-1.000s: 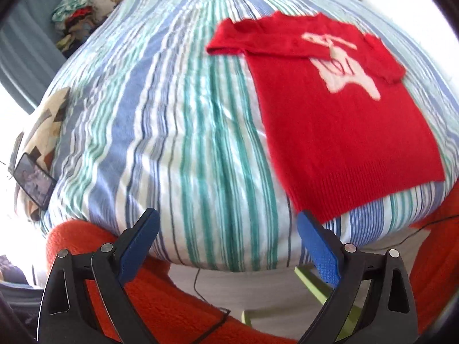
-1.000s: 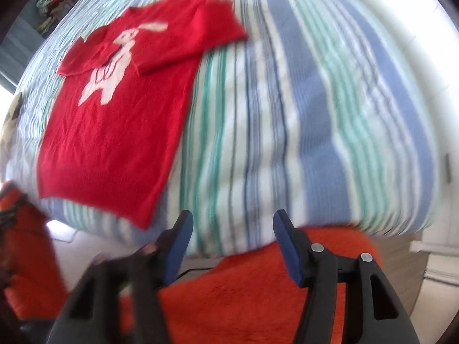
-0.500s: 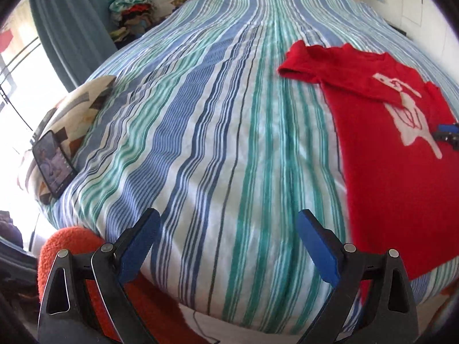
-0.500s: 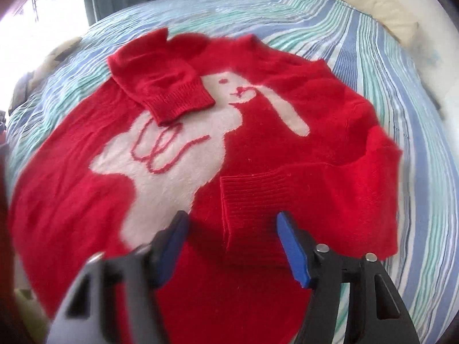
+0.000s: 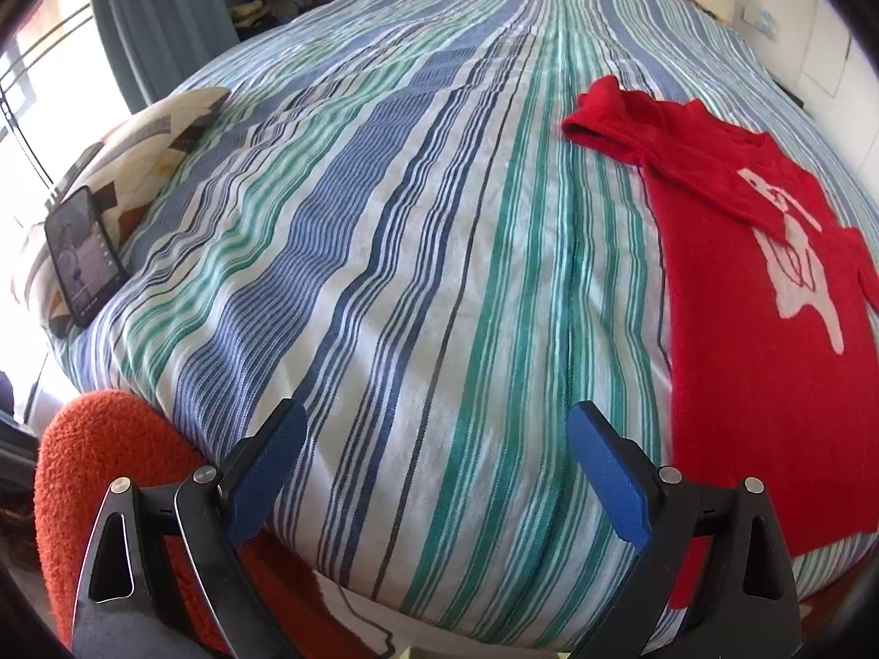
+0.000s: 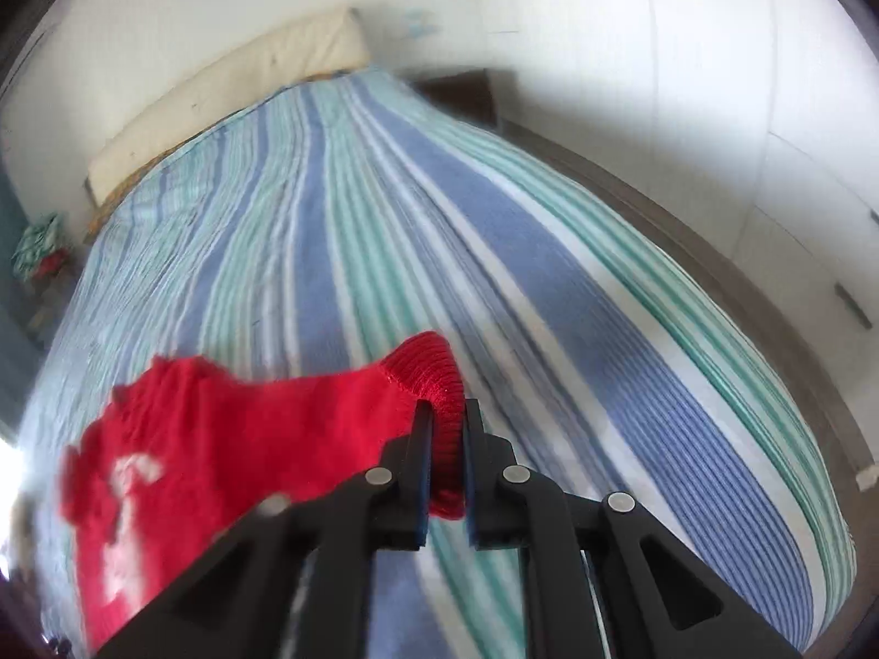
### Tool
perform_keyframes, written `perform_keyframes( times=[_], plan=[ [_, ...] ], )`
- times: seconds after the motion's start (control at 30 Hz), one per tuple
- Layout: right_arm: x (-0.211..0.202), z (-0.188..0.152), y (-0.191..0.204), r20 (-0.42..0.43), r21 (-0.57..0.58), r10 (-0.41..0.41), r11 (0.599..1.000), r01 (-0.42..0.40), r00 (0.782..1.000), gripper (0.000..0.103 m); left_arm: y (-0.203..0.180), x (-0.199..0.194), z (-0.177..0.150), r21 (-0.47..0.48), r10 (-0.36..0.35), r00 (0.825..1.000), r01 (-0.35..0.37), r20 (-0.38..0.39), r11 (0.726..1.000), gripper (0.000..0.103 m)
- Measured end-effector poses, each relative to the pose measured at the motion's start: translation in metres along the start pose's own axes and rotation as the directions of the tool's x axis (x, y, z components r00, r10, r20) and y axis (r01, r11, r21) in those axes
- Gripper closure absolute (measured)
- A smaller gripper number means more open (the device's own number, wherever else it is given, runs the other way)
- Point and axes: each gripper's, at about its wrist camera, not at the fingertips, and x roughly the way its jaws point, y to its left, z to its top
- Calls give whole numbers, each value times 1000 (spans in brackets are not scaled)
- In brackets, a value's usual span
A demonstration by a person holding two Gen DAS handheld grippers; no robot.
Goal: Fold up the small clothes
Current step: 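Grasp a sleeve cuff with the right tool and fold it across the body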
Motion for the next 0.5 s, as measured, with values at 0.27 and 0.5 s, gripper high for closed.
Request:
perform_keyframes(
  times=[0.27,0.5],
  plan=[
    [30,-26,-43,-68,55,-142,988,146,988,94,11,0,-2,-38,16,1000,-17,-17,999,6],
    [60,-52,-72,-174,52,-289,952,302,941,96,11,4,-4,-22,34,999,-34,-32,999,6]
  ],
)
